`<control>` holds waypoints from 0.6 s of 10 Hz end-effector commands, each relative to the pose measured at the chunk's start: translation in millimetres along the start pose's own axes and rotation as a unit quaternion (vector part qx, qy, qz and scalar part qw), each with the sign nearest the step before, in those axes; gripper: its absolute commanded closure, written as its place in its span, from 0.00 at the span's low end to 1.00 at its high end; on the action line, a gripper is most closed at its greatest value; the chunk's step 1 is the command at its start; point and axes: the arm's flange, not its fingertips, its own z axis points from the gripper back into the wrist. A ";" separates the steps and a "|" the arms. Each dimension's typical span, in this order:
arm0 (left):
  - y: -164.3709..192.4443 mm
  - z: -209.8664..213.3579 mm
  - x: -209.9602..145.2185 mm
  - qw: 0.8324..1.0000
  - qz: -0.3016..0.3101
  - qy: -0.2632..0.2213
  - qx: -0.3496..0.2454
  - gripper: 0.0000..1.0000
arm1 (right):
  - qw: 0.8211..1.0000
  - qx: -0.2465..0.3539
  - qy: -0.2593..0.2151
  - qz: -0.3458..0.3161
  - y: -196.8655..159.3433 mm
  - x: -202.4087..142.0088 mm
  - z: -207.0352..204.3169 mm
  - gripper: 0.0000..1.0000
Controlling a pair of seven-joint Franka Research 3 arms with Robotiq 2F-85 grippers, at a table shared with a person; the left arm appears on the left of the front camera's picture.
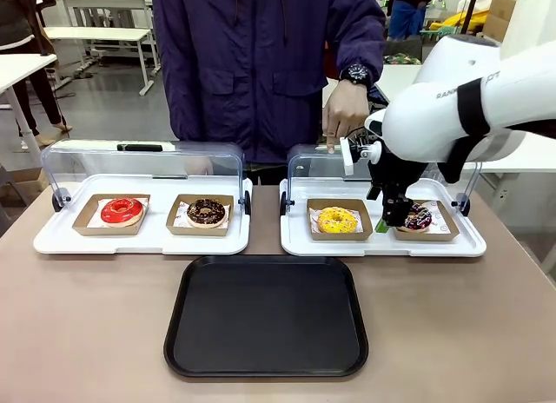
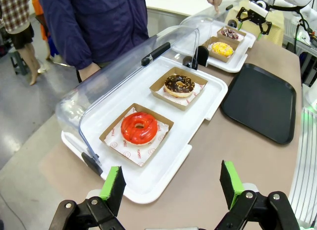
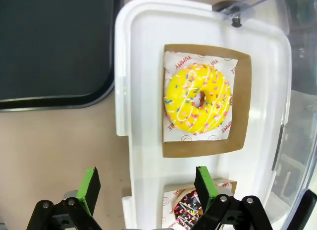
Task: Move the third donut from the left to the tray.
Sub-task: Pick up the Paper togo box containing the Donut indicated by the person and place it on the Handle tray.
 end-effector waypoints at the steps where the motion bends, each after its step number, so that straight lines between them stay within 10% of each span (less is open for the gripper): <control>1: -1.3 1.2 1.0 1.000 -0.005 -0.002 -0.004 0.00 | 1.000 -0.018 0.016 -0.007 -19.0 6.4 -10.8 0.00; 6: -1.3 1.2 1.0 1.000 -0.005 -0.002 -0.004 0.00 | 0.999 -0.040 0.026 0.015 -23.5 6.8 -44.1 0.00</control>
